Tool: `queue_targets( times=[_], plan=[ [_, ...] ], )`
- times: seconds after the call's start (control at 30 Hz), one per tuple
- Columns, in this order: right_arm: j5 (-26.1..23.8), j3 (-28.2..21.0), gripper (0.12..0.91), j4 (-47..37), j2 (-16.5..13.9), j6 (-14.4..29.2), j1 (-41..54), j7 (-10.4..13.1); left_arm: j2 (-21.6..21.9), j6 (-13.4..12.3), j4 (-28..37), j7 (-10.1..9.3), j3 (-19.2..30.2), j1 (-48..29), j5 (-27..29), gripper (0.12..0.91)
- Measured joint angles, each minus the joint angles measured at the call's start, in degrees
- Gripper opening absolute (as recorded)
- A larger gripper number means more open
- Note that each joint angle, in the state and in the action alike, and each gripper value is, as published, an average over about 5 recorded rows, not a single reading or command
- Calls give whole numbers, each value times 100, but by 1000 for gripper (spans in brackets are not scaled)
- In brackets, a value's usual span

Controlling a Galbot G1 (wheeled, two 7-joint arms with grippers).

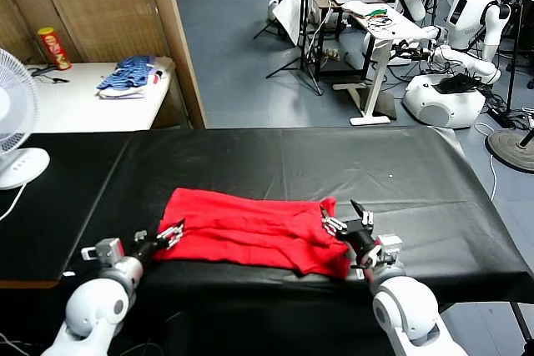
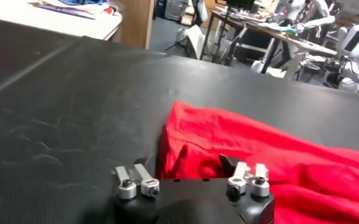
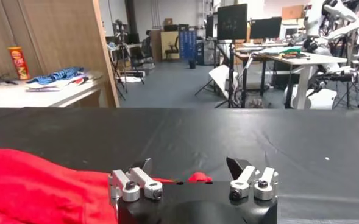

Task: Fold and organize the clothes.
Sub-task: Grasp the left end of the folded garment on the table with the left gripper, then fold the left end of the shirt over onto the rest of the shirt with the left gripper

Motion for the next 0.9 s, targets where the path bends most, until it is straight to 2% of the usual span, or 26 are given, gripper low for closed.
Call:
queue_targets(
  times=[0.03,0.27,0.33,0.37,0.53,0.73,0.9],
  plan=[
    [-12,-2,798,5,5,3,1,-1,-15,-18,-8,13,12,23,61,653],
    [-74,0,798,60,21,17,-8,-8,-65,-60,-20,29,81,21,553,244],
    [-75,9,798,82,22,17,-14,-5,-42,-103,-15,17,75,11,808,180],
    [-74,13,798,91,21,17,-17,-3,-22,-125,-16,9,61,12,945,162],
    [-73,10,798,105,33,15,-32,3,240,-209,-34,32,-156,121,1420,166],
    [-73,-17,798,95,78,14,-50,12,954,-367,34,84,-736,359,1517,163],
    [-89,-14,798,105,117,3,-99,22,1275,-292,-197,-140,-956,486,1354,163]
  ],
)
